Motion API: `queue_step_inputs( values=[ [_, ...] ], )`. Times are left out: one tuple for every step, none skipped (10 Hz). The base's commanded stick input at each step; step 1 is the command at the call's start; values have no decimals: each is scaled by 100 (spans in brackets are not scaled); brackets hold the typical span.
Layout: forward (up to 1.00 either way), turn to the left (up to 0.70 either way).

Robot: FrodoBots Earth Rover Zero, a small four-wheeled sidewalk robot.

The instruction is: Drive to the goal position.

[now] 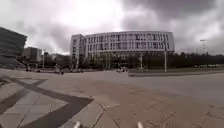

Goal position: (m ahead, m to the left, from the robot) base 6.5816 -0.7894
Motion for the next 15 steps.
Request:
queue_step_inputs(
  values=[
    [50, 1],
    [50, 1],
    [50, 1],
    [50, 1],
    [50, 1],
    [50, 1],
    [50, 1],
    [50, 1],
    [50, 1],
    [50, 1],
    [50, 1],
    [50, 1],
    [50, 1],
    [50, 1],
    [50, 1]
  ],
)
